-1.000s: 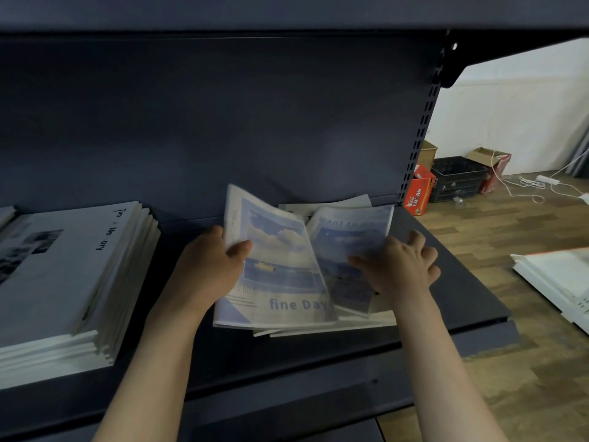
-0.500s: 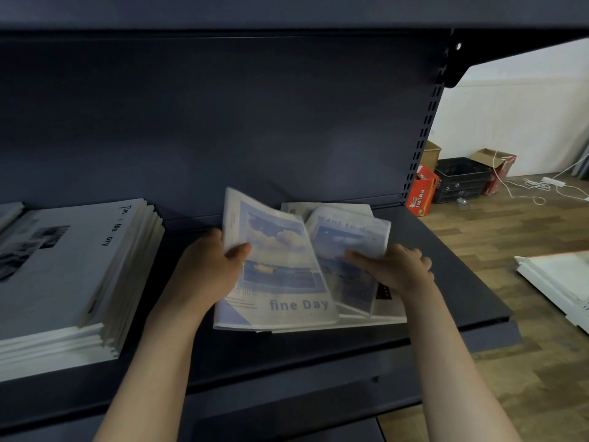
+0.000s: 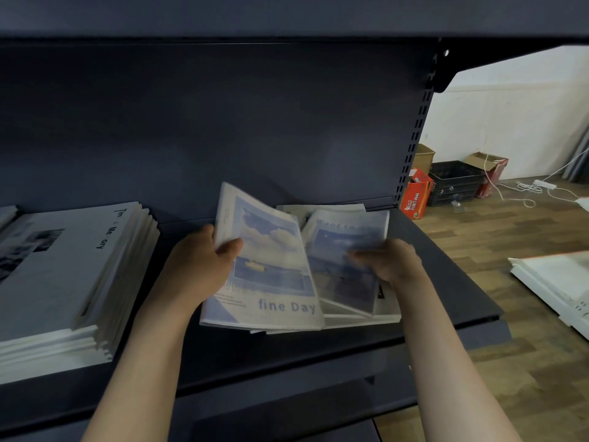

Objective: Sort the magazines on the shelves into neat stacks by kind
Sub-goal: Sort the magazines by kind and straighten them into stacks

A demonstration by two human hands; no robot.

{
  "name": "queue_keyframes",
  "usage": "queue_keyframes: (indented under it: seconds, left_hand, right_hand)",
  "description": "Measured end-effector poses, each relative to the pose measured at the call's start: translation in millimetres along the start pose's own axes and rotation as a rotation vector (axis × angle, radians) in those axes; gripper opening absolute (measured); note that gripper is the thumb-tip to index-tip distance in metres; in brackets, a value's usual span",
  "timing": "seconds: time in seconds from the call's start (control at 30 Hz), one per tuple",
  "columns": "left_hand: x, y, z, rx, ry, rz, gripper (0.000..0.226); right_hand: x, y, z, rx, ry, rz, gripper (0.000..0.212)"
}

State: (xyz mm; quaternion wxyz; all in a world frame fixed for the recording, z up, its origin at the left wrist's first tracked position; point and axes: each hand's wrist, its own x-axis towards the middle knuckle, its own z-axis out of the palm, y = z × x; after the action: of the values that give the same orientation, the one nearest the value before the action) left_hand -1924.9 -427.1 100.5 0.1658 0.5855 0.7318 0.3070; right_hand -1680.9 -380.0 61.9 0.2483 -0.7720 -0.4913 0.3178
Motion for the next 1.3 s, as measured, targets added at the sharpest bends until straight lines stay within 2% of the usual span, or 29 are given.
queue_keyframes:
  seconds: [0.07,0.1,0.2,0.3,0.4,0.57,0.73,0.9,1.13,1.3]
  left_hand:
    - [0,0,-4,0.006,0.029,0.015,0.032]
    - [0,1,-6,0.009,0.042,0.023,0.033]
    - [-1,1,-9,-0.006,0.062,0.038,0.033]
    - [-2,-2,-12,-0.004,0.078,0.04,0.032]
    - [-1,-7,-19,-0.012,0.107,0.043,0.033]
    - [0,-17,-36,-0.031,0.175,0.067,0.034]
    - [-5,-32,-62,-0.068,0.259,0.102,0.031]
    - [-10,-65,-107,-0.155,0.321,0.077,0.014]
    - [3,-125,-165,-0.203,0.319,-0.066,0.018]
    - [28,-168,-185,-0.163,0.25,-0.169,0.043]
  right_hand:
    - [-21,-14,-7,-0.078,0.098,-0.032,0.068]
    - [-26,-17,-7,-0.105,0.15,-0.061,0.059]
    - [-29,-22,-2,-0.15,0.267,-0.159,0.035]
    - [-35,-28,-2,-0.046,0.247,-0.259,0.026]
    - [-44,-39,-7,-0.039,0.235,-0.361,0.025]
    - [-68,-76,-5,-0.147,0.313,-0.507,0.036]
    - [-107,-115,8,-0.248,0.219,-0.617,0.037]
    - [-132,-143,30,-0.259,0.106,-0.72,0.042]
    - [-158,-176,62,-0.258,0.074,-0.804,0.05]
    - [-166,-194,87,-0.289,0.076,-0.889,0.05]
